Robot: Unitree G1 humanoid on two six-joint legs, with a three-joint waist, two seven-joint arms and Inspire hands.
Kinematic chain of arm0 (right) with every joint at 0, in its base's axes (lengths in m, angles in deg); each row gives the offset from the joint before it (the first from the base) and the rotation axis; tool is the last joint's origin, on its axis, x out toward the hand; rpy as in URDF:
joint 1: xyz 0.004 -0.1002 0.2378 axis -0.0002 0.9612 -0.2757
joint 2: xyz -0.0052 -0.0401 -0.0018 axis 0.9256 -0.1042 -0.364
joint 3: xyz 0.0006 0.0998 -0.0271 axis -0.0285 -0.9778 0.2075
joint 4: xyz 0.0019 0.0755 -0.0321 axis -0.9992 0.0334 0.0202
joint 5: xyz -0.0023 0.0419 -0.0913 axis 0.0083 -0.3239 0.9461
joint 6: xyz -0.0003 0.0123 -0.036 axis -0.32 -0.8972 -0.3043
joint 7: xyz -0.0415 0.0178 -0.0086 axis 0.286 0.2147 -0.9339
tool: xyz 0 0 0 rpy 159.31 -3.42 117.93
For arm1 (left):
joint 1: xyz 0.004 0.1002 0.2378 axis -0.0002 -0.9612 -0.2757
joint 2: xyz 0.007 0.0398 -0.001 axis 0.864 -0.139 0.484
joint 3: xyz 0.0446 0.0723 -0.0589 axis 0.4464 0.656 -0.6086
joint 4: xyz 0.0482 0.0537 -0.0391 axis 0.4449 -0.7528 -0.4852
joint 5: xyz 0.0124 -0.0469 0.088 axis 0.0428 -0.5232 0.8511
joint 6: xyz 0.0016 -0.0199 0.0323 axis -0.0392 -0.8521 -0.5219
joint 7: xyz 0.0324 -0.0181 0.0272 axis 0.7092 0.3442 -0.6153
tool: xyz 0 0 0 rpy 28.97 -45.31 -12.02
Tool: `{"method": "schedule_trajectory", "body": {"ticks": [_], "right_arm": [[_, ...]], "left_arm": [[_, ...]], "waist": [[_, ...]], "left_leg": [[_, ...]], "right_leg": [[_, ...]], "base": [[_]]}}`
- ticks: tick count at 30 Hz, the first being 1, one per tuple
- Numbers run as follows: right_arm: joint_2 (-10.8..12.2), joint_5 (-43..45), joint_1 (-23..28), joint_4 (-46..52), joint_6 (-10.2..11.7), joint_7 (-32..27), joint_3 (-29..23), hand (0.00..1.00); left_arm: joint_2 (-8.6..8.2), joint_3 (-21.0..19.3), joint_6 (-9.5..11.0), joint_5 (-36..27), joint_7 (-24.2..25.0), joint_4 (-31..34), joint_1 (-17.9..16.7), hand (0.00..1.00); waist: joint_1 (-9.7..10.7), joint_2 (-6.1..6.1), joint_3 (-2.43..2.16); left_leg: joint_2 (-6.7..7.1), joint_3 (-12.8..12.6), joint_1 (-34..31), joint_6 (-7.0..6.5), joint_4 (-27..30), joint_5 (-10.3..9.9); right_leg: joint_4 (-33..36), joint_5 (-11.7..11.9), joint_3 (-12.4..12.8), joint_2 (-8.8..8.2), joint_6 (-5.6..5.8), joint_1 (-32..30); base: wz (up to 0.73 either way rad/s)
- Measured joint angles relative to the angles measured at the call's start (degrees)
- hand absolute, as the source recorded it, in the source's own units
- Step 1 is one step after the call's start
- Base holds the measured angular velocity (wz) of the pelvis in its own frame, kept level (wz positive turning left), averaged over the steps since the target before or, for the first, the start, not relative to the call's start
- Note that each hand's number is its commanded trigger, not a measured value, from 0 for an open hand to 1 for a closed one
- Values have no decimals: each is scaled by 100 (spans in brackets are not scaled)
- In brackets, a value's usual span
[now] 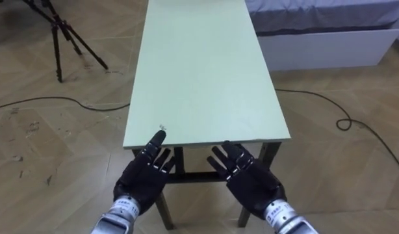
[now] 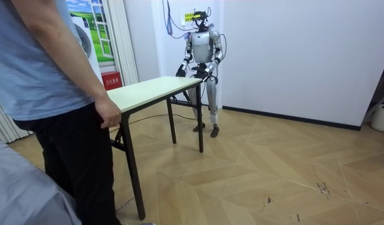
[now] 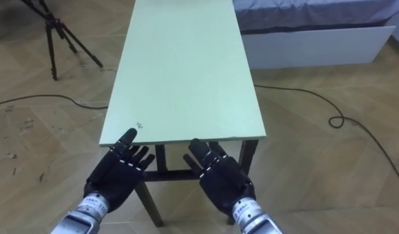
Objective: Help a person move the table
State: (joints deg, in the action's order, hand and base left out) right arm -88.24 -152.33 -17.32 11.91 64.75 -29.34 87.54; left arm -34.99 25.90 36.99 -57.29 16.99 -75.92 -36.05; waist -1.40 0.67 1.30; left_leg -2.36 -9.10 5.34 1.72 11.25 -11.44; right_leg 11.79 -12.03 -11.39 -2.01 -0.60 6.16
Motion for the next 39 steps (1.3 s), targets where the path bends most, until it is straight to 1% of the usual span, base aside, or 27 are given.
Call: {"method": "schedule_trajectory", "body": {"ticks": [3, 6, 10, 12, 15, 19, 22, 24, 27, 34, 37, 39], "right_arm": [[40, -6, -104, 0, -50, -203, -150, 0], [19, -13, -121, 0, -57, -280, -166, 0], [35, -17, -126, -2, -55, -370, -279, 0], [40, -22, -162, -92, -44, -415, -469, 0], [46, -102, -170, -97, -41, -521, -653, 0], [59, -213, -171, -96, -41, -560, -708, 0], [91, -266, -171, -94, -41, -583, -732, 0], [208, -550, -172, -94, -41, -656, -845, 0], [255, -815, -206, -95, -41, -780, -913, 0], [293, -922, -215, -112, -19, -820, -947, 0], [357, -1096, -294, -232, 7, -814, -960, 0], [459, -1136, -414, -364, 6, -816, -1069, 0]], "left_arm": [[-6, -86, -143, -7, -203, 7, 12, 0], [-9, -123, -184, -7, -330, 6, 75, 0], [-11, -170, -207, -8, -400, -4, 140, 0], [-10, -251, -297, -10, -429, -11, 155, 0], [-22, -324, -355, -9, -446, -12, 158, 0], [-56, -420, -451, -7, -449, -71, 207, 0], [-70, -435, -459, -9, -454, -71, 226, 0], [-86, -434, -468, -12, -461, -72, 324, 0], [-99, -434, -485, -70, -465, -91, 446, 0], [-97, -437, -534, -74, -466, -96, 449, 0], [-100, -449, -556, -84, -492, -87, 451, 0], [-119, -483, -602, -113, -585, -84, 513, 0]], "waist": [[0, -4, -1], [-1, -13, 1], [-11, -15, 0], [-10, -16, 0], [-8, -21, 1], [-9, -20, 0], [-11, -18, -1], [-8, -16, -2], [-7, 7, -14], [-20, 35, -19], [-18, 47, -21], [-13, 69, -20]], "left_leg": [[0, 11, -2, 0, -5, 0], [-2, 39, 3, 0, -10, 0], [-7, 45, 27, 0, -41, 1], [-7, 45, 31, 0, -41, 1], [-14, 45, 31, 0, -40, 1], [-20, 44, 30, 0, -40, 1], [-20, 46, 26, 0, -35, 1], [-19, 75, -12, 0, -12, 1], [-18, 118, -43, 0, 10, 1], [-16, 126, -32, 0, 10, 1], [-16, 126, -37, 0, 14, 1], [-16, 130, -85, 0, 42, 1]], "right_leg": [[2, 2, 9, 1, -2, -7], [1, 4, 8, 3, -4, -8], [1, 17, 15, 7, -18, -14], [1, 23, 29, 8, -22, -19], [-1, 26, 33, 14, -26, -42], [-1, 28, 33, 20, -29, -52], [0, 29, 33, 20, -31, -57], [-2, 32, 6, 17, -33, -60], [-2, 40, -9, 17, -37, -50], [-2, 41, 12, 23, -39, -48], [-4, 41, 10, 26, -39, -48], [-5, 53, 4, 29, -39, -69]], "base": [[0], [0], [-6], [-5], [0], [0], [0], [5], [4], [0], [0], [4]]}}
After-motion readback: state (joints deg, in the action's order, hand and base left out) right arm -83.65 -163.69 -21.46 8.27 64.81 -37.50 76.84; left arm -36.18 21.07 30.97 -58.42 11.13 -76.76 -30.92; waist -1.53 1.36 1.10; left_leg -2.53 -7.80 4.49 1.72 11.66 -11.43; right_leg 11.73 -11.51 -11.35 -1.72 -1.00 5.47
